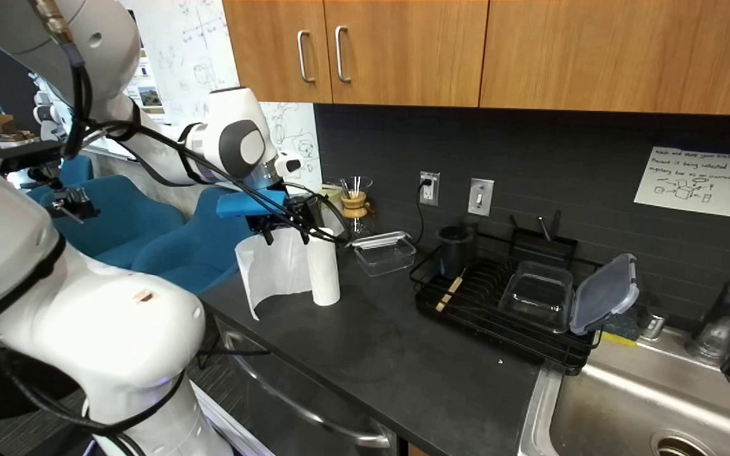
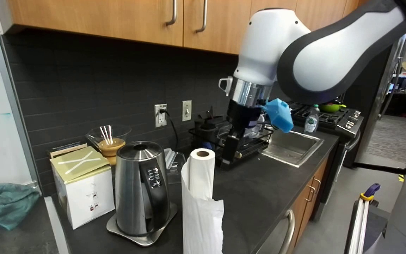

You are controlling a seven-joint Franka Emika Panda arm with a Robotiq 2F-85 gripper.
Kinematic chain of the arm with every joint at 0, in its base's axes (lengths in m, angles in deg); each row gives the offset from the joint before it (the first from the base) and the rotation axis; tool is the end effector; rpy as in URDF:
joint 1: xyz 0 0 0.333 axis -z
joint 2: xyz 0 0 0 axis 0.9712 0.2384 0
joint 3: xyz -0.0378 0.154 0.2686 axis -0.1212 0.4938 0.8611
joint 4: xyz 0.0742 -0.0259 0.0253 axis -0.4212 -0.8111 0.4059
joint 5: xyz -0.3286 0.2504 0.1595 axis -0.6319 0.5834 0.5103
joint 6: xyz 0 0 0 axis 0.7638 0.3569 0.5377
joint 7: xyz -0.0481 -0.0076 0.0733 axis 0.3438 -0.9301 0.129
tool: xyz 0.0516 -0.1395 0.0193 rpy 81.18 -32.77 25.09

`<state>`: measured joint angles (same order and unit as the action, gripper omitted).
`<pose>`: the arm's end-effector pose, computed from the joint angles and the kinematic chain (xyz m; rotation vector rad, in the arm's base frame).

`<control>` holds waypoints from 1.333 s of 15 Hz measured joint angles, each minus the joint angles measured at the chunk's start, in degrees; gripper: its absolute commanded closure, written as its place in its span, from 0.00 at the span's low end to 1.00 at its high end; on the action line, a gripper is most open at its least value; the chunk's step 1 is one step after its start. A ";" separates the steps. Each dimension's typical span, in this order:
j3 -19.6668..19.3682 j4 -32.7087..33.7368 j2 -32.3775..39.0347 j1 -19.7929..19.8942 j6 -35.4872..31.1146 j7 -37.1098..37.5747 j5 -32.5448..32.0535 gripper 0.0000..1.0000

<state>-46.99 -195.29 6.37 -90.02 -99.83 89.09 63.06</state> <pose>0.4077 0.1389 0.2738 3.0107 0.6153 0.3154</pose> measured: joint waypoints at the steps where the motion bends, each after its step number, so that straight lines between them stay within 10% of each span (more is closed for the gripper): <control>1: -0.70 0.00 0.00 0.10 -0.29 -0.83 0.75 0.00; 20: -5.58 0.00 0.07 0.34 -1.34 -6.91 5.48 0.00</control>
<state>-52.57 -195.30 6.44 -89.68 -101.18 82.18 68.55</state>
